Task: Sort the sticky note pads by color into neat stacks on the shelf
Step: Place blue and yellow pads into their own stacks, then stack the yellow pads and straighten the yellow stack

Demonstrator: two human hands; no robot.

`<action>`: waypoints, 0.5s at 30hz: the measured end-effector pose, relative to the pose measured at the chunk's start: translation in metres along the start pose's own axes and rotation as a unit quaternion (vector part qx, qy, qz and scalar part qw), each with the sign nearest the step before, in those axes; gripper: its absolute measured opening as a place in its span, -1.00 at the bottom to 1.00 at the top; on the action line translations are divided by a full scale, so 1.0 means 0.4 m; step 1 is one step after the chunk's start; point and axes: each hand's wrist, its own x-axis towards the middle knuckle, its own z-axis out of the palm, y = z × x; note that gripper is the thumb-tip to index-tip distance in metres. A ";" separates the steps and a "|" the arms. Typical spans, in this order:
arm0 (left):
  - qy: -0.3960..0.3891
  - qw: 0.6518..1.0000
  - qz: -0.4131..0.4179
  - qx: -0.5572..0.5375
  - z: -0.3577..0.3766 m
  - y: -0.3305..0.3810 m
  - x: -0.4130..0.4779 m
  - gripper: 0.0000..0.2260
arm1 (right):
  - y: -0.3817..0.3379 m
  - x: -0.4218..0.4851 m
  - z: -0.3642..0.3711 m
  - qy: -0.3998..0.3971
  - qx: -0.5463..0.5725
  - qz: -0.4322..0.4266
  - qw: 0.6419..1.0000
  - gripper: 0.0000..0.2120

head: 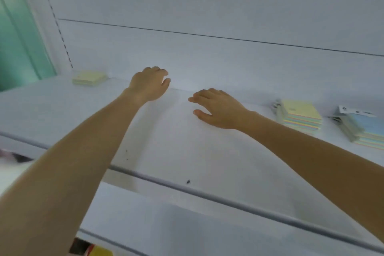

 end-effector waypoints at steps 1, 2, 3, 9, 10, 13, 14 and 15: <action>0.006 1.000 -0.007 -0.003 -0.008 -0.056 0.004 -0.62 | -0.029 0.046 0.001 0.002 0.001 0.001 1.000 -0.57; 0.010 1.000 -0.014 -0.006 -0.013 -0.113 0.008 -0.63 | -0.058 0.092 0.008 0.004 0.003 0.004 1.000 -0.56; 0.012 1.000 -0.020 -0.007 -0.016 -0.170 0.010 -0.63 | -0.088 0.138 0.015 0.004 0.008 0.009 1.000 -0.56; -0.023 0.999 -0.046 -0.006 -0.009 -0.523 0.007 -0.63 | -0.274 0.388 0.075 -0.010 0.069 0.065 0.995 -0.56; -0.029 0.998 -0.053 -0.009 -0.006 -0.581 0.010 -0.63 | -0.301 0.426 0.086 -0.020 0.071 0.071 0.995 -0.56; -0.032 0.996 -0.076 -0.029 0.008 -0.730 0.024 -0.62 | -0.373 0.536 0.116 -0.046 0.087 0.090 0.991 -0.56; -0.032 0.995 -0.084 -0.041 0.016 -0.767 0.027 -0.62 | -0.393 0.570 0.123 -0.047 0.097 0.102 0.989 -0.56; -0.035 0.994 -0.088 -0.053 0.024 -0.794 0.029 -0.61 | -0.411 0.601 0.128 -0.044 0.112 0.119 0.986 -0.56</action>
